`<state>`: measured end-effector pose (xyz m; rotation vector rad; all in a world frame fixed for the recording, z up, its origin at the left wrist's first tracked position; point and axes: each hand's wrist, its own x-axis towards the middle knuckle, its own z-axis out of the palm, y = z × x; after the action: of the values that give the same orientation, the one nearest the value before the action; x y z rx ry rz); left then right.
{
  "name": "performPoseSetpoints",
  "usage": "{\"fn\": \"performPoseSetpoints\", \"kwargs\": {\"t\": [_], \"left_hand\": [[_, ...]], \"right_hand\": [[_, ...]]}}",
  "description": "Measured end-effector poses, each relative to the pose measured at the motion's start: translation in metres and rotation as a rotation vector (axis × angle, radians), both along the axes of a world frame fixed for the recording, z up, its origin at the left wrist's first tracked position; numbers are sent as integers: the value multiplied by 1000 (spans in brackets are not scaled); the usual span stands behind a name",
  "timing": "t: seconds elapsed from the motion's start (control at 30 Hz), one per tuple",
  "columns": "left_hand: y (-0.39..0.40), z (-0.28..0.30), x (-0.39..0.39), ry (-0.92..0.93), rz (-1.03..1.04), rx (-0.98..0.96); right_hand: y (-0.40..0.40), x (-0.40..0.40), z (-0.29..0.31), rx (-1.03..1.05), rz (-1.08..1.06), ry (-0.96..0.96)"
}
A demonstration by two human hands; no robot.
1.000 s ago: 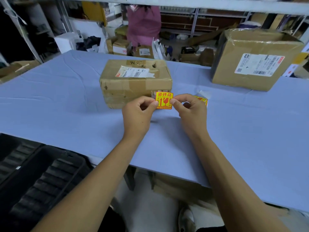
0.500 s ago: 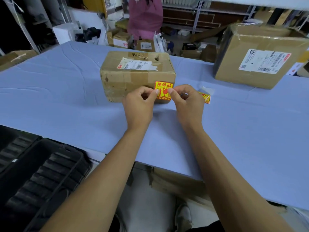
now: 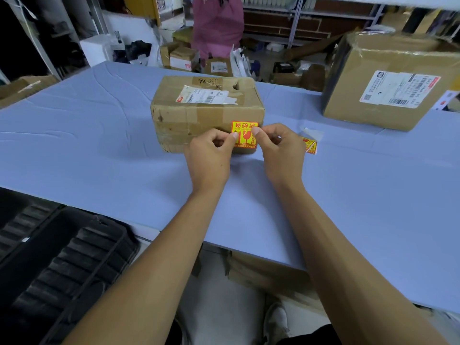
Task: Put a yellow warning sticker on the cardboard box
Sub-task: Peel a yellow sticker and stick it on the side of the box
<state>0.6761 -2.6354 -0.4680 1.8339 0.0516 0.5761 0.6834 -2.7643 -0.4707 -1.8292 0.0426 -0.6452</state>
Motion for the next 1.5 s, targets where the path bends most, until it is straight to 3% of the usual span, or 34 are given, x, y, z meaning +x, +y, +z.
{"fn": "performPoseSetpoints", "kwargs": {"t": [0.73,1.33,1.4,1.5], "left_hand": [[-9,2,8,116,207,77],[-9,5,6,196,247,102],[-7,6,1,121,248,119],[-1,10,0,-189,265,273]], "right_hand": [[2,9,-1,-24,-36,34],[-3,6,-5,-27,-55,61],[-3,4,-5,-32,-67,27],[-3,2,1,-78,-63,-47]]}}
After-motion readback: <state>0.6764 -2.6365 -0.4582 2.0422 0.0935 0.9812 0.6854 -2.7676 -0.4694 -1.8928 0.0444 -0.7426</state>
